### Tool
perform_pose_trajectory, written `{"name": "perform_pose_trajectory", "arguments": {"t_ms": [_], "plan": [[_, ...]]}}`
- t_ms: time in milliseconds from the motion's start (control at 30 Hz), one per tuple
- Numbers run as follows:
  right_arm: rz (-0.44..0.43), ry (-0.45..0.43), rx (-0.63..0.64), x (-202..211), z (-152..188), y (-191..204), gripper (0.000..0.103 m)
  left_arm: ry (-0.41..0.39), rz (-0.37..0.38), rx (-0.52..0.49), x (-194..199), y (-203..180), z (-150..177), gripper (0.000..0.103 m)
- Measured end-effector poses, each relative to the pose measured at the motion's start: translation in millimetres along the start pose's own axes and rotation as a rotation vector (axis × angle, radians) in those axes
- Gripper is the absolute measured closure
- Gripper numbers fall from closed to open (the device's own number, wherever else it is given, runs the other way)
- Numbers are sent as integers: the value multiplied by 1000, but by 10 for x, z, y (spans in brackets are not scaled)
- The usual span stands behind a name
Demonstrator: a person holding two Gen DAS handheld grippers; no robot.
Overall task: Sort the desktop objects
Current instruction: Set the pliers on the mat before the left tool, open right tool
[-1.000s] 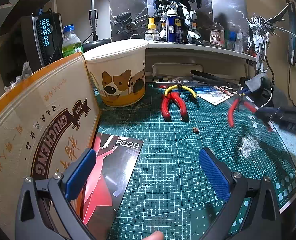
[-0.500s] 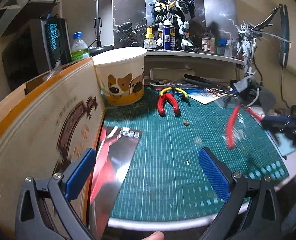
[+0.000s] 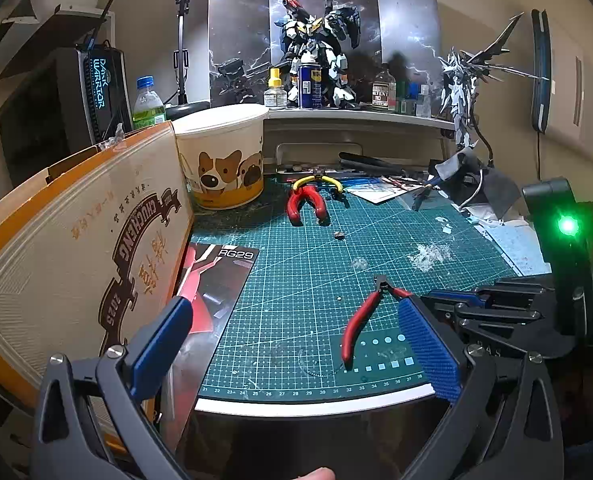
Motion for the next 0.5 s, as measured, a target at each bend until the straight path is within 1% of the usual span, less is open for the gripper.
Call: {"name": "perform_pose_trajectory", "arguments": {"t_ms": [100,200,267,300,333,367,400,467,500], "plan": [[-2,12,6,-14,23,-3,95,3,-3,0,1,-8,8,0],[-16,51,16,-80,91,1,95,4,-2,0,3,-23,18,0],[-17,48,22,-83,98,-5,95,8,-1,-3,-8,-37,26,0],[-15,50,24,-79,98,-8,91,10,2,-3,-14,-47,26,0],[-10,49,25,-60,94,-16,84,12,5,-4,-20,-57,26,0],[-4,48,26,-39,89,-25,79,13,7,-8,-27,-69,22,0],[-5,41,27,-6,77,-23,71,12,9,-12,-32,-80,15,0],[-2,29,30,102,56,-48,70,9,12,-17,-40,-98,-12,0],[-3,24,26,169,45,-76,67,8,14,-18,-43,-107,-29,0]]}}
Point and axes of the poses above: each gripper's, at about its wrist camera, not at the fingertips, and x roughly against the way its jaws point, y to its left, z to its underside, the point moved 10 cm from there along -x, roughly the way its jaws point, and after that the axes turned 7 degrees about z, right-handed, at the moved point
